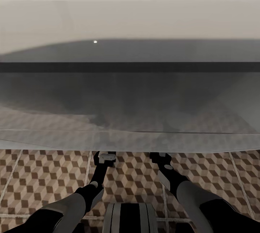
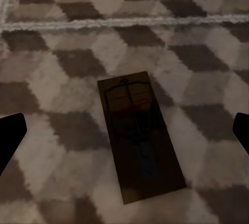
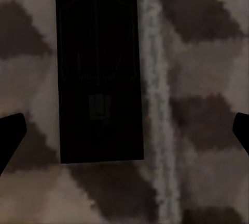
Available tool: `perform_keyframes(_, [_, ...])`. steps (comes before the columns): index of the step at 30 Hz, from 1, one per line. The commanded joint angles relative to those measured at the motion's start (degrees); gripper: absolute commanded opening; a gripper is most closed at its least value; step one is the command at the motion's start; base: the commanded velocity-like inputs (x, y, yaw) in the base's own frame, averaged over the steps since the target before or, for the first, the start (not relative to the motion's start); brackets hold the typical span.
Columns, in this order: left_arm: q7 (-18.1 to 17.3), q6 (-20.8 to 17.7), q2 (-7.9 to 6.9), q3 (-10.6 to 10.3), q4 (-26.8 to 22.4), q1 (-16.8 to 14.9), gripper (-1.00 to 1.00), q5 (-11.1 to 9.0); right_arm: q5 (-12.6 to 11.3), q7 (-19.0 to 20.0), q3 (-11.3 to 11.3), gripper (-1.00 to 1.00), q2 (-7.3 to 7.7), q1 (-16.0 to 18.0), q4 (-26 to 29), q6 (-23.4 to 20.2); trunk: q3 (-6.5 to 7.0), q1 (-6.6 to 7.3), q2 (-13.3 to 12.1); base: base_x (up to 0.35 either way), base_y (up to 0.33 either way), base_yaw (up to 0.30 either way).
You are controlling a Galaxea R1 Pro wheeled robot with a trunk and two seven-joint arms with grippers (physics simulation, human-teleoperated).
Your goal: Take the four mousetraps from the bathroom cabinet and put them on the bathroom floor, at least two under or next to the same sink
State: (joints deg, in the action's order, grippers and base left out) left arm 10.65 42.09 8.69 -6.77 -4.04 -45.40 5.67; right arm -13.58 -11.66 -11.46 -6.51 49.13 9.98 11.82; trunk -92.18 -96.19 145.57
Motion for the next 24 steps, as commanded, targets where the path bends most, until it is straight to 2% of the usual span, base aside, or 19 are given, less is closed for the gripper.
perform_keyframes(1, [0.6, 0.1, 0.0, -0.14, 0.04, -0.03, 1.0, 0.58, -0.57, -0.25, -0.49, 1.0, 0.01, 0.02, -0.05, 0.22, -0.03, 0.01, 0.01, 0.0, 0.0, 0.0])
perform_keyframes(24, [0.87, -0.24, -0.18, -0.3, -0.04, -0.04, 1.0, 0.42, -0.52, -0.23, -0.49, 1.0, -0.07, 0.05, 0.02, 0.25, -0.03, 0.01, 0.01, -0.014, 0.0, 0.0])
